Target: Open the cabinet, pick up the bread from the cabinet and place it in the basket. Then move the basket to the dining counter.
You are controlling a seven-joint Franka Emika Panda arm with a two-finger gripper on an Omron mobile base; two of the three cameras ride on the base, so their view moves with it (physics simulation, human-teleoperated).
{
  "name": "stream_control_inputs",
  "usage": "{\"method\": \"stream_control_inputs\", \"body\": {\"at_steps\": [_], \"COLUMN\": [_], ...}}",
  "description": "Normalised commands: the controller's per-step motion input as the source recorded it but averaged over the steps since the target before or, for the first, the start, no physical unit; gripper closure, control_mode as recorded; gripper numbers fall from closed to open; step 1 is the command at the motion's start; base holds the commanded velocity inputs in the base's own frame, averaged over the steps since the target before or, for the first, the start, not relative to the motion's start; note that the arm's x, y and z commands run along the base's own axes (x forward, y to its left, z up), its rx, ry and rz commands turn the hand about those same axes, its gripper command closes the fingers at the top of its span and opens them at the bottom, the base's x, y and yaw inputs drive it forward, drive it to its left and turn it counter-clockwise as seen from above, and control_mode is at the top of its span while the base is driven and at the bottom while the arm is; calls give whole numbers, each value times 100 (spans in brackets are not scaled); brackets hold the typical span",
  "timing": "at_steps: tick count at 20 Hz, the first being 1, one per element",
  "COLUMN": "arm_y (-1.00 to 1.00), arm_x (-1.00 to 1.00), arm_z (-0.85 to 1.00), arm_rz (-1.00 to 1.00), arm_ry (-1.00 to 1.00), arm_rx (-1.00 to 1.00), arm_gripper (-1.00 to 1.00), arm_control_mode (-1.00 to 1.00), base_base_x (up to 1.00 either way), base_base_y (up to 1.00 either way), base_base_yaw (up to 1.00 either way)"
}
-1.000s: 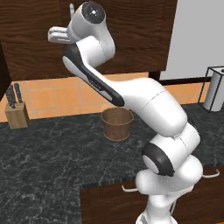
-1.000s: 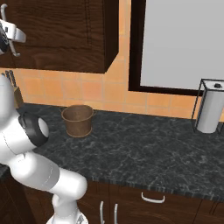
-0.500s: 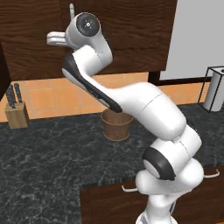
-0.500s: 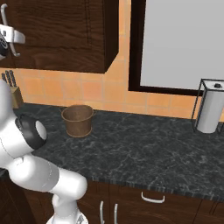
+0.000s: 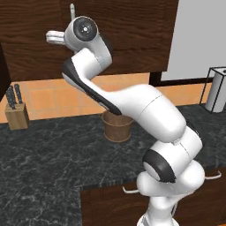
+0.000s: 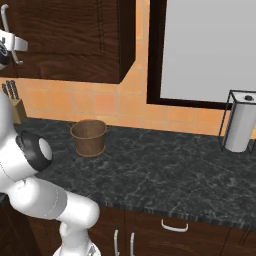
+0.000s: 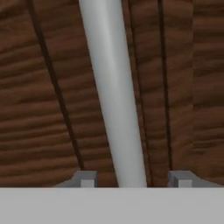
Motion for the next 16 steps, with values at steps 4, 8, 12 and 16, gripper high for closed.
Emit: {"method": "stream_control_inputs", "body": {"at_steps": [4, 8, 12, 16], "arm_y": [-7, -30, -78, -84], "arm_x": [-28, -53, -100, -100], "arm_z": [0, 20, 36, 46], "arm_rz": [0, 0, 0, 0], "arm_ry": [0, 0, 0, 0], "arm_rx": [7, 20, 23, 23], "arm_gripper": [100, 100, 100, 100], "arm_control_mode": [-100, -100, -100, -100], "base_base_x": [0, 0, 0, 0], "base_base_y": [0, 0, 0, 0], "base_base_yaw": [0, 0, 0, 0]}}
